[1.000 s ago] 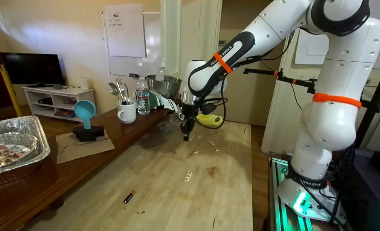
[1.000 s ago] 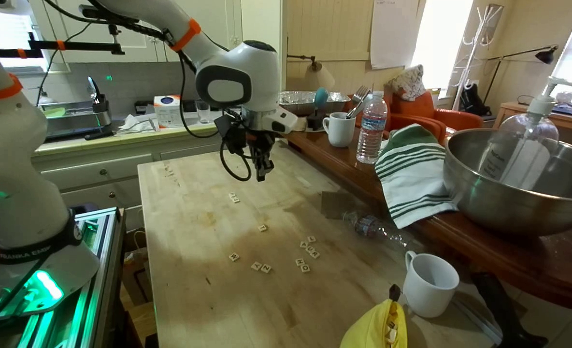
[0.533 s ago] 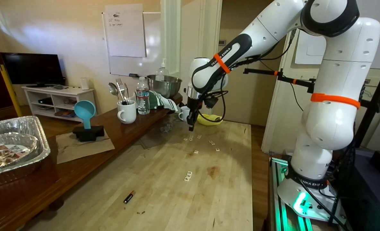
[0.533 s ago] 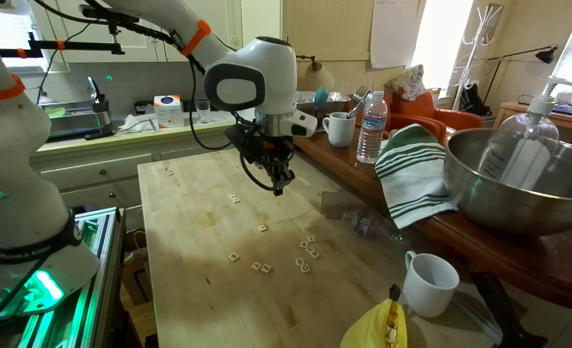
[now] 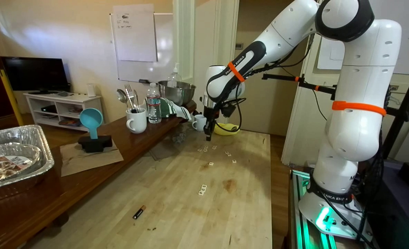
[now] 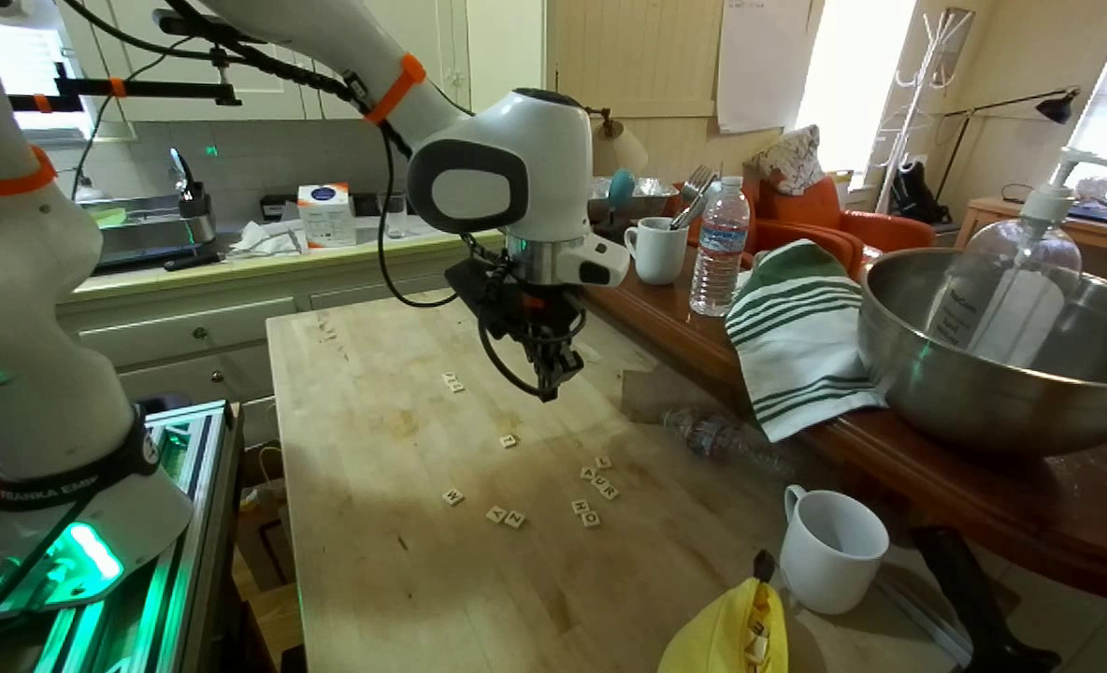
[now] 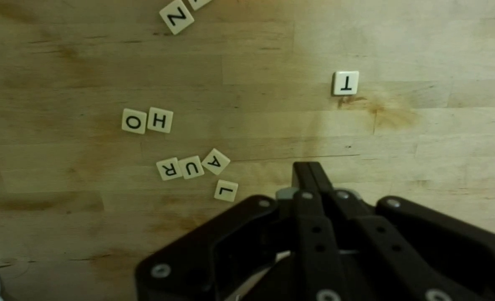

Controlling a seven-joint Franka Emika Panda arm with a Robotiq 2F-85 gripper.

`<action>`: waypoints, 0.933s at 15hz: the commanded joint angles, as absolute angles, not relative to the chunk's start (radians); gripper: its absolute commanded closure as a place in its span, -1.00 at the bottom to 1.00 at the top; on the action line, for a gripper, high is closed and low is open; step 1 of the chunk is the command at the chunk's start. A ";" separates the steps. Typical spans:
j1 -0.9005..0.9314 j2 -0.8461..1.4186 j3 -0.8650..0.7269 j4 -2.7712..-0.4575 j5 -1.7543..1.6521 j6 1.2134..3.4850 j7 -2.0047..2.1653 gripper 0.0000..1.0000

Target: Move three letter blocks to the far left, then move three more to the left.

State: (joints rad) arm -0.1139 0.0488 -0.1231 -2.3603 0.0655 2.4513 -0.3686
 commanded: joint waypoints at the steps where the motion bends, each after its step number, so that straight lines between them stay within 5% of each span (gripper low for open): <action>1: -0.119 0.044 -0.117 -2.374 0.053 2.492 -0.375 1.00; 14: -0.191 0.157 -0.106 -2.358 0.113 2.631 -0.789 1.00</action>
State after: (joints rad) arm -0.1604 0.1177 -0.1226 -2.3651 0.0774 2.5932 -0.6721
